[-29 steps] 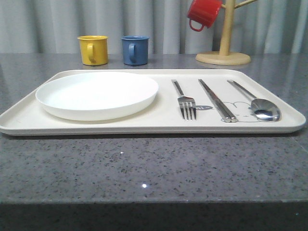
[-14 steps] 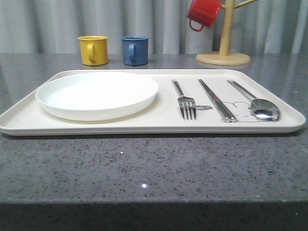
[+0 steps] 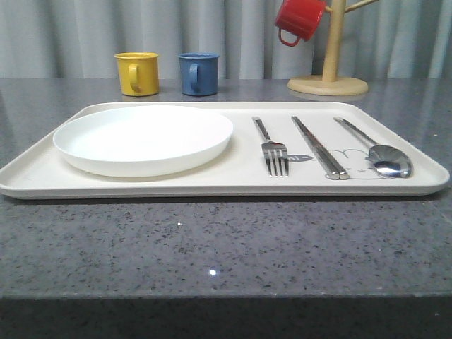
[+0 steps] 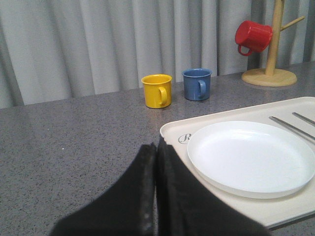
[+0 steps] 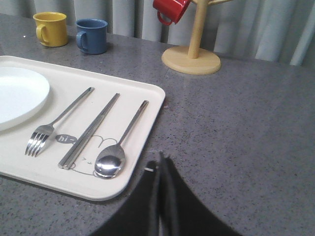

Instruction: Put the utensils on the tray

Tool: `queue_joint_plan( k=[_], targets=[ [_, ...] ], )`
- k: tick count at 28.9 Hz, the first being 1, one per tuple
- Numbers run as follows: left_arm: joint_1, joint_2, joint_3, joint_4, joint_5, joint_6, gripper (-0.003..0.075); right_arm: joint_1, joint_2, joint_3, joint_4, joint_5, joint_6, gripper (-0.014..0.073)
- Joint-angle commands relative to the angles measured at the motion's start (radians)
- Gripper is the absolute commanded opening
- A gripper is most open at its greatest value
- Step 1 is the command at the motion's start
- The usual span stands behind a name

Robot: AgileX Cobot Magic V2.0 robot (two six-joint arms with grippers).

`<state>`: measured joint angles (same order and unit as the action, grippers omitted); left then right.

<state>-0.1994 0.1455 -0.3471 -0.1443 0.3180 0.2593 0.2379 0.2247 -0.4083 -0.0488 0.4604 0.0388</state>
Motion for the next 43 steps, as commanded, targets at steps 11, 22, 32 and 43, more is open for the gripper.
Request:
queue_joint_plan(
  k=[11,22,32,43],
  targets=[
    [0.001,0.012,-0.029,-0.013,-0.079,-0.009,-0.0018,-0.002,0.009,-0.024,-0.016,-0.084,-0.008,-0.0068],
    [0.086,-0.107,0.136,0.004,-0.217,-0.009,-0.0018,-0.002,0.009,-0.024,-0.016,-0.084,-0.008,-0.0068],
    [0.191,-0.172,0.353,0.004,-0.308,-0.009,-0.0018,-0.002,0.009,-0.024,-0.016,-0.084,-0.008,-0.0068],
    [0.191,-0.172,0.351,0.004,-0.277,-0.009,-0.0018,-0.002,0.009,-0.024,-0.016,-0.084,-0.008,-0.0068]
  ],
)
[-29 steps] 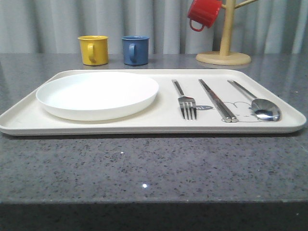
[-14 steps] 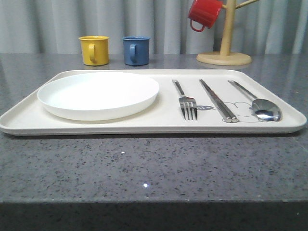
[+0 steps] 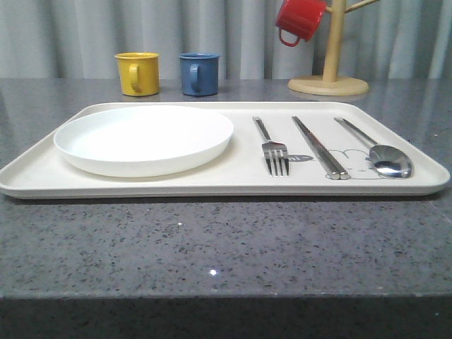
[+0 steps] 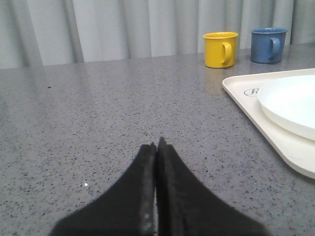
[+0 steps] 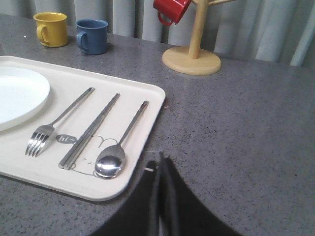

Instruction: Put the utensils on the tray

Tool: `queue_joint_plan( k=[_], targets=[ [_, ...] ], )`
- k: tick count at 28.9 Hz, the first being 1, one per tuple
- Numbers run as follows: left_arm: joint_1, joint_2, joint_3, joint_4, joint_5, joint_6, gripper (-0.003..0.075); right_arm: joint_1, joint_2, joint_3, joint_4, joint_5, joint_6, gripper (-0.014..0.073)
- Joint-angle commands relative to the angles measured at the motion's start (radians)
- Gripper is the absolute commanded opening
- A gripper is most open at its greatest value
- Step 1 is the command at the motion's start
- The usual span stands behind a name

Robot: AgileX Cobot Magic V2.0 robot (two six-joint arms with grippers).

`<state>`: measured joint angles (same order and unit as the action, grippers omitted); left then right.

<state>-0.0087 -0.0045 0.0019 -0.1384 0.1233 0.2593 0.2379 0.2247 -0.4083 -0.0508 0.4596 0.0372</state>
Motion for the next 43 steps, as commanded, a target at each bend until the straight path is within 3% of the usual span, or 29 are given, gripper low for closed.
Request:
queue_joint_plan(
  k=[1,19,25,33,43],
  targets=[
    [0.0,-0.022,0.002,-0.002,-0.082,-0.009,-0.0018,-0.002,0.009,-0.024,-0.014,-0.083,-0.006,-0.0068],
    [0.0,-0.022,0.002,-0.002,-0.082,-0.009,-0.0018,-0.002,0.009,-0.022,-0.016,-0.087,-0.006,-0.0068],
    [-0.002,-0.022,0.002,-0.002,-0.082,-0.009,-0.0018,-0.086,-0.1,0.161,-0.004,-0.253,-0.006,-0.0068],
    [-0.002,-0.022,0.002,-0.002,-0.082,-0.009,-0.0018,-0.209,-0.255,0.417,0.038,-0.306,-0.006,-0.0068],
    [-0.002,-0.022,0.002,-0.002,-0.082,-0.009,-0.0018,-0.209,-0.254,0.423,0.038,-0.292,-0.006,-0.0068]
  ],
)
